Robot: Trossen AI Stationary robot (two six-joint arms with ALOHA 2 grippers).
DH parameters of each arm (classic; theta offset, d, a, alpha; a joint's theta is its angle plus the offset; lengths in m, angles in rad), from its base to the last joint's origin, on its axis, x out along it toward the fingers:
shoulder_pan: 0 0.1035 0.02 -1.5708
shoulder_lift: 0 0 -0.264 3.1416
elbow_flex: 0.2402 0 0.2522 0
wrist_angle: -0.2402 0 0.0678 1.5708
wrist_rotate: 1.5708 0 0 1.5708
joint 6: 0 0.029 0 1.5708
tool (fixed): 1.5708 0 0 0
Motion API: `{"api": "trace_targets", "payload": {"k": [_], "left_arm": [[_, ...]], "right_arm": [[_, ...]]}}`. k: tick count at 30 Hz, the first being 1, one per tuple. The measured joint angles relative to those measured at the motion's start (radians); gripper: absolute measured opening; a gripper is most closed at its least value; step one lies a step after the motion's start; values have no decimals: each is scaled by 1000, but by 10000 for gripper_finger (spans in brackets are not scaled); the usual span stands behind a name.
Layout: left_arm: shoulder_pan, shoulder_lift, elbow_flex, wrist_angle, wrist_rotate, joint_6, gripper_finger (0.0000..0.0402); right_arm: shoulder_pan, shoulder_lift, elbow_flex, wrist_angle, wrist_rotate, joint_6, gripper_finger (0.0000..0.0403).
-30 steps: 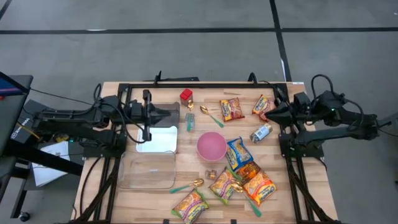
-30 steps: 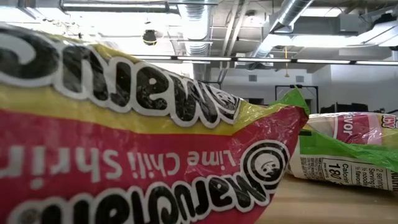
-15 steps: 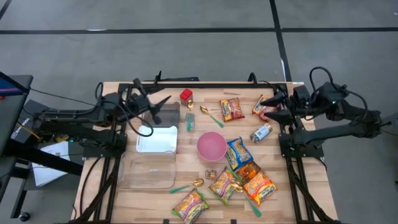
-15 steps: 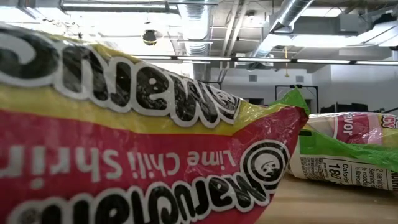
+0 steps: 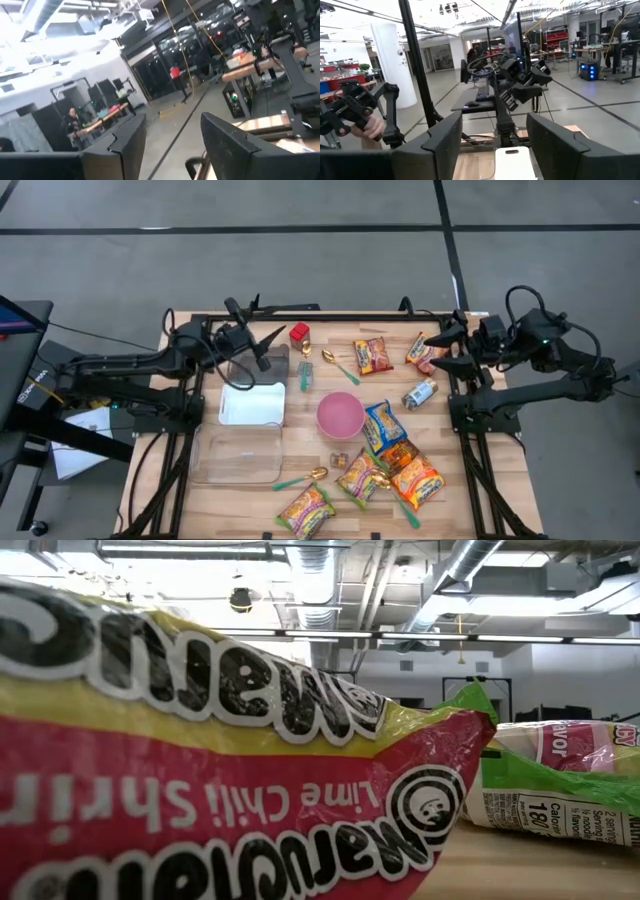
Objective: Pick & Place Food Item
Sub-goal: Put the green spoon into the white bin
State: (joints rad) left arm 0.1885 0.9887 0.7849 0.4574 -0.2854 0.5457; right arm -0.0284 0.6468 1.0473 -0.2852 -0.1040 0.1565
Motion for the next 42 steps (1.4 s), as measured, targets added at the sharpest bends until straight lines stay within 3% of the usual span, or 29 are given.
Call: {"api": "trace_targets", "payload": {"k": [7, 14, 17, 30, 42], "left_arm": [[215, 120, 5, 141, 229, -143, 193], [396, 250, 49, 88, 361, -411, 193], [436, 295, 60, 22, 392, -448, 191], [463, 447, 60, -143, 442, -552, 168], [458, 510, 60, -321, 528, -773, 190]], "right_arm": [[0, 0, 0, 0, 4, -11, 215], [0, 0, 0, -28, 4, -10, 215], [0, 0, 0, -31, 4, -10, 215], [0, 1, -1, -31, 4, -22, 215], [1, 1, -1, -57, 0, -25, 215]]}}
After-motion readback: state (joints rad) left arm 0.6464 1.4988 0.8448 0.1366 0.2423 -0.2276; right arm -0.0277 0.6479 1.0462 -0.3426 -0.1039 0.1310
